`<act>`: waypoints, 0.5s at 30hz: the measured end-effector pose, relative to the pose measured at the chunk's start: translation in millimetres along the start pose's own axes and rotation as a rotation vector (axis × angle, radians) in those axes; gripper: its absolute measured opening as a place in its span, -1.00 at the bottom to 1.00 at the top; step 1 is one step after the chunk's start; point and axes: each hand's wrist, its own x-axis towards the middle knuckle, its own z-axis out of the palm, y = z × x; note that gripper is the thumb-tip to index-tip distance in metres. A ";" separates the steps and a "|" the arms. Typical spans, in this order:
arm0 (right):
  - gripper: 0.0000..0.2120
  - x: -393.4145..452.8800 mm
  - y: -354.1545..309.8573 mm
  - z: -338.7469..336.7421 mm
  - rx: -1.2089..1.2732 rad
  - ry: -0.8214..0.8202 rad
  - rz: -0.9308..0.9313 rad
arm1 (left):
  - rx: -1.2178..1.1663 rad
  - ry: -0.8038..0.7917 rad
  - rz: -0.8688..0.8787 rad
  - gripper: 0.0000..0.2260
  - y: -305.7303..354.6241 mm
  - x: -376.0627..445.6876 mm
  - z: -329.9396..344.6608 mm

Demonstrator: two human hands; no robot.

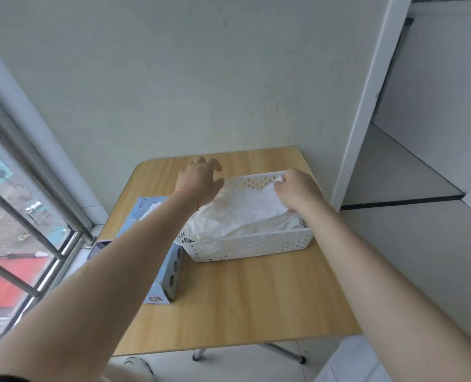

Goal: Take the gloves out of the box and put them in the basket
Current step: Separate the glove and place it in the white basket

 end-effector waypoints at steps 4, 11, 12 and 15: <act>-0.83 -2.5 -3.3 7.1 -0.193 0.099 -0.063 | -0.134 0.125 0.203 -0.79 8.6 -17.6 -0.2; -0.56 -14.6 -6.1 9.0 -0.555 0.157 -0.196 | 0.143 -0.375 0.242 -0.17 12.6 -44.3 21.4; -0.57 -15.2 -5.9 8.7 -0.579 0.151 -0.196 | 0.142 -0.399 0.238 -0.09 11.7 -45.1 23.3; -0.61 -14.8 -6.1 7.9 -0.632 0.138 -0.179 | 0.189 -0.445 0.254 -0.03 13.7 -45.2 28.5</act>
